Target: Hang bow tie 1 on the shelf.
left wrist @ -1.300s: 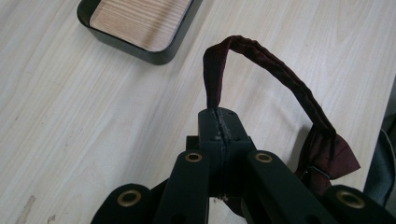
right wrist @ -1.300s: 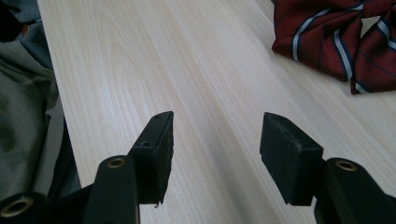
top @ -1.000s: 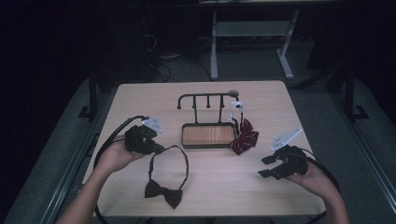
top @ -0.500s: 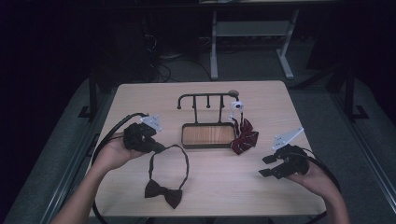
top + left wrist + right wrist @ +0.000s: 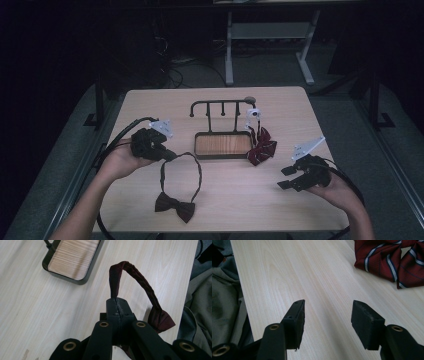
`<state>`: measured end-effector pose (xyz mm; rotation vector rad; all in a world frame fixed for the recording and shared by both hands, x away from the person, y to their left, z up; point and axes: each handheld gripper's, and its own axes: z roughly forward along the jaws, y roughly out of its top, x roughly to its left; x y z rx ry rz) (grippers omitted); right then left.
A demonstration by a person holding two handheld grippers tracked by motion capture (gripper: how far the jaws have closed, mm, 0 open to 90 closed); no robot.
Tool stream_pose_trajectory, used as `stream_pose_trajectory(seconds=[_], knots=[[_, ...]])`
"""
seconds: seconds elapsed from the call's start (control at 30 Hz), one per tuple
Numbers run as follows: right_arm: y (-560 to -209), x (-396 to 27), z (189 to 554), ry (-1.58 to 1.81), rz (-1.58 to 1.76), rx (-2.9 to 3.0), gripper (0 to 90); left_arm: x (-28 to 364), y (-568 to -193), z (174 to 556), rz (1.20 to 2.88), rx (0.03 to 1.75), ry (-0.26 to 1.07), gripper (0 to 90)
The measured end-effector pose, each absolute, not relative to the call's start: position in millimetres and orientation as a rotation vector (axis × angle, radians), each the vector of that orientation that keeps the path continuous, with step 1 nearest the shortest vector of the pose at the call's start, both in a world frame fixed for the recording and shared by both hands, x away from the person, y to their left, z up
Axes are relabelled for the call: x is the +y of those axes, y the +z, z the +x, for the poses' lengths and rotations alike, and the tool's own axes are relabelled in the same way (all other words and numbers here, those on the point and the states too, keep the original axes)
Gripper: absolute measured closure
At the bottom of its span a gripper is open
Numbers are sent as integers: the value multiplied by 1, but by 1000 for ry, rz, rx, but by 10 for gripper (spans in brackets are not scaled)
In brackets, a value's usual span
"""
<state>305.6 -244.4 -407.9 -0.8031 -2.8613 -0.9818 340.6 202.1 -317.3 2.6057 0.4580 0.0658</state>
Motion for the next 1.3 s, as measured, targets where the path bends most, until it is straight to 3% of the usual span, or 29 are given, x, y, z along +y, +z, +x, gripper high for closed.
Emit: stream_pose_trajectory(seconds=[1.3], knots=[[-406,-246,304,-990,-793,-2868,443,199,-284,347,2601,417,69,900]])
